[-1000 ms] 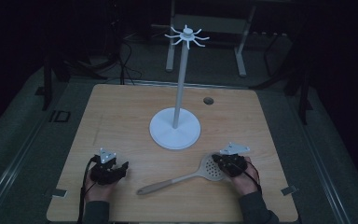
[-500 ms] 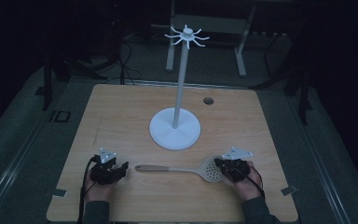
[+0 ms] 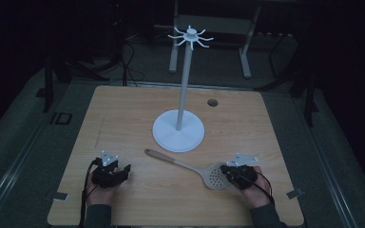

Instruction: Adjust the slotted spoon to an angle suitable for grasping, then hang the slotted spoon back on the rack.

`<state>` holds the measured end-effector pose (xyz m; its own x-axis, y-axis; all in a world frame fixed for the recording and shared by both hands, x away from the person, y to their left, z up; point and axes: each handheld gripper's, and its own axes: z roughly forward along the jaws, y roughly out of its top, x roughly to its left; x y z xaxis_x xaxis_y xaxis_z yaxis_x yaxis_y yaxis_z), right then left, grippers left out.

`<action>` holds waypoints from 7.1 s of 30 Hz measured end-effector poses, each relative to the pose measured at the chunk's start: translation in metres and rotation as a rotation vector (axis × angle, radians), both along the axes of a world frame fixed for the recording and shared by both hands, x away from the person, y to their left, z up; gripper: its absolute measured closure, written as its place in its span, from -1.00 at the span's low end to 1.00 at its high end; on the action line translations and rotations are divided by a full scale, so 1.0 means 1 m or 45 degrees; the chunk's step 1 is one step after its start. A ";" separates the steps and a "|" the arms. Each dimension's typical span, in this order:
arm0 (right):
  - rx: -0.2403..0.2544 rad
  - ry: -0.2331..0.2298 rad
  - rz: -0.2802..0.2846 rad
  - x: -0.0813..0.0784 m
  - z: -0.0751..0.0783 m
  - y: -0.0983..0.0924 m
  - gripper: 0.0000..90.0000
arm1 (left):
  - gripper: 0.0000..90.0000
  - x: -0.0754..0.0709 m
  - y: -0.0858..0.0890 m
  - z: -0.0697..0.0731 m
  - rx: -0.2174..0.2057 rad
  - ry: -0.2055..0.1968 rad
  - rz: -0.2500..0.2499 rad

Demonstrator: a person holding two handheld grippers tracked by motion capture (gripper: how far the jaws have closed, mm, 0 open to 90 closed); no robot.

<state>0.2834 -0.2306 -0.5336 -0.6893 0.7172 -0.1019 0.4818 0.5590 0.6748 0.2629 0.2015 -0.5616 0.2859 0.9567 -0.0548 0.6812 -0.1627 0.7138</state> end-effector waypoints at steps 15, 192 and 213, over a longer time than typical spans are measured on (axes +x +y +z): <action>0.029 -0.077 0.178 0.030 0.046 0.036 0.74 | 0.01 0.000 -0.001 0.000 0.002 0.000 -0.004; 0.282 -0.237 0.085 0.066 0.077 0.028 0.64 | 0.01 0.002 -0.003 0.000 0.003 -0.004 -0.014; 0.363 -0.333 0.068 0.064 0.094 0.036 0.64 | 0.01 0.002 -0.003 0.000 -0.002 -0.009 -0.009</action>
<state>0.3473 -0.1945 -0.4392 -0.7034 0.7062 -0.0808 0.2481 0.3505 0.9031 0.2652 0.1989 -0.5613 0.2928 0.9546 -0.0545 0.6747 -0.1659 0.7192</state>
